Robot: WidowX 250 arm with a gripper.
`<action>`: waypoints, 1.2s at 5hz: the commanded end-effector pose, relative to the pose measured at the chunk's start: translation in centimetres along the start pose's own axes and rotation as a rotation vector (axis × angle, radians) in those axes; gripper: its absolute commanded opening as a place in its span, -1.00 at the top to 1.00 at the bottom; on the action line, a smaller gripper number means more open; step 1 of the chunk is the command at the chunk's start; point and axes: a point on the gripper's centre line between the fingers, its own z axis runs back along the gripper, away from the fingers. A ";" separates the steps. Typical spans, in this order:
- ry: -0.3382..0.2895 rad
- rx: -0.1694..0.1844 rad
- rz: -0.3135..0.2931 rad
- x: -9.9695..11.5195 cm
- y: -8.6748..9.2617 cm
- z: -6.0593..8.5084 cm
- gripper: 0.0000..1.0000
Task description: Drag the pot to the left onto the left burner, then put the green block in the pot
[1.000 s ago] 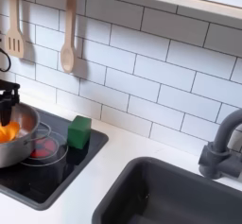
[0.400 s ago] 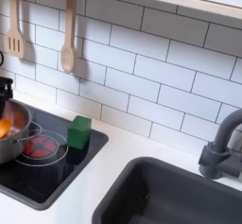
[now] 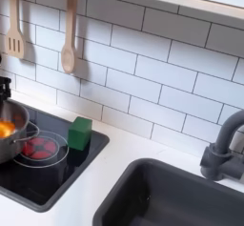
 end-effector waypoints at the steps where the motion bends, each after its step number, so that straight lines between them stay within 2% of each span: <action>1: -0.003 0.004 0.000 0.0 0.0 0.0 -1.00; 3: 0.001 -0.001 -0.024 -1.0 -1.1 0.0 -1.00; 4: 0.001 -0.035 -0.019 -1.8 -1.3 0.6 -1.00; 5: -0.031 -0.049 -0.014 -2.0 -1.6 2.1 -1.00; 6: -0.049 -0.056 -0.014 -2.1 -1.6 2.8 -1.00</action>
